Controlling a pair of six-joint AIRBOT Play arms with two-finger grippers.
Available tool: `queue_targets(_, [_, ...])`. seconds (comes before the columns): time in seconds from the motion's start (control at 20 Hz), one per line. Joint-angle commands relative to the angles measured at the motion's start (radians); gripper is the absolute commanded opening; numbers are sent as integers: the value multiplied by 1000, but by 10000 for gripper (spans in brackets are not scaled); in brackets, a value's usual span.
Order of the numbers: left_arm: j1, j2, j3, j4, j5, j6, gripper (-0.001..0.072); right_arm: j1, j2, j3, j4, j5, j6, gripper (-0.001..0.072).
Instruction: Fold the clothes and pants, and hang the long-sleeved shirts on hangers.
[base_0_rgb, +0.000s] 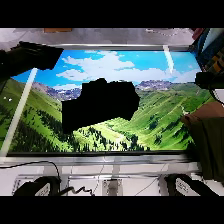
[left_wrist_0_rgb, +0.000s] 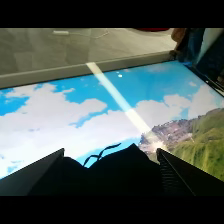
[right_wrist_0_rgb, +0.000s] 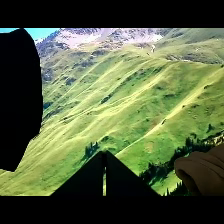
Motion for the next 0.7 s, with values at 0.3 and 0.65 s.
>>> queue_targets(0.3, [1,1,0,0,0,0,624,1,0,0,0,0,0,21])
queue_targets(0.65, [1,1,0,-19,0,-35,624,1,0,0,24,-46,2,21])
